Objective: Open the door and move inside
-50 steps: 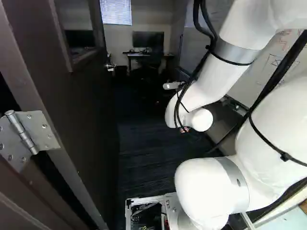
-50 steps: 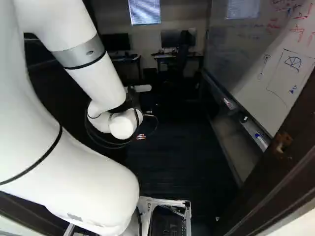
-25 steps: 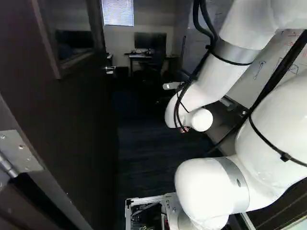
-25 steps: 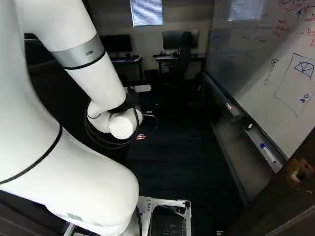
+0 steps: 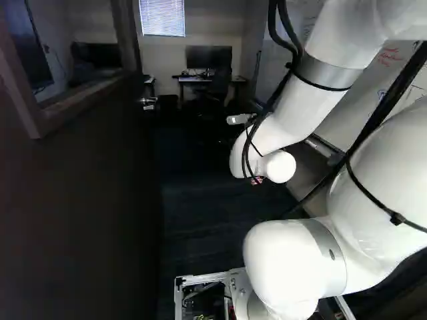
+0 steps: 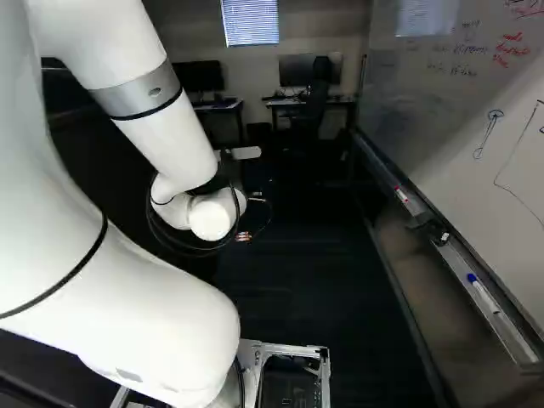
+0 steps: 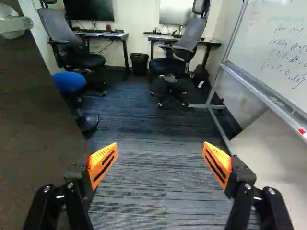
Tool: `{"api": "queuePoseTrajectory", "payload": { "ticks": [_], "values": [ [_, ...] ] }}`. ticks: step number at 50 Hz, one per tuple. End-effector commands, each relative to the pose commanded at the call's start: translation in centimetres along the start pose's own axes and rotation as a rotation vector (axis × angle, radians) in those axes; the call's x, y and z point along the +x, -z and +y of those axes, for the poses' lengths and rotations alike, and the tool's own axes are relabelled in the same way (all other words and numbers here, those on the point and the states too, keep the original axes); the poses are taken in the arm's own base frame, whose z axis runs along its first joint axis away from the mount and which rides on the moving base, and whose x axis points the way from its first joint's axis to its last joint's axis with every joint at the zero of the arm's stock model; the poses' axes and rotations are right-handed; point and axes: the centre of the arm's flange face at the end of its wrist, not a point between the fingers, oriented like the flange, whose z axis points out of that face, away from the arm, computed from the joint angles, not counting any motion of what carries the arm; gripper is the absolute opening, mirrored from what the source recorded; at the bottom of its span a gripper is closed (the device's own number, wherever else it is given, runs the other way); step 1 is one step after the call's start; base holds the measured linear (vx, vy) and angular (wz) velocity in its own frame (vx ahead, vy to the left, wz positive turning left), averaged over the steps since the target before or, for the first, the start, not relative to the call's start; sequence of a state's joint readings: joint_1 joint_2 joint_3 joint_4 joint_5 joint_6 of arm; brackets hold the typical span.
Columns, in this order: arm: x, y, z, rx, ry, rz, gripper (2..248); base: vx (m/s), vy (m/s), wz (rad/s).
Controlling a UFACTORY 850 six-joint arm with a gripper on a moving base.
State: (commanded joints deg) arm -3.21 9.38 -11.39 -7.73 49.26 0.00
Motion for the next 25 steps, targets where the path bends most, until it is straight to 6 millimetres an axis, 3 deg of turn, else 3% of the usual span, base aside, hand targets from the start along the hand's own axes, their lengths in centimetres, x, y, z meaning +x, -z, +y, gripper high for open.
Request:
{"api": "queuePoseTrajectory", "payload": {
  "ticks": [25],
  "values": [
    [0.00, 0.00, 0.00, 0.000, 0.000, 0.000, 247, 0.225, 0.009, -0.009]
  ]
}}
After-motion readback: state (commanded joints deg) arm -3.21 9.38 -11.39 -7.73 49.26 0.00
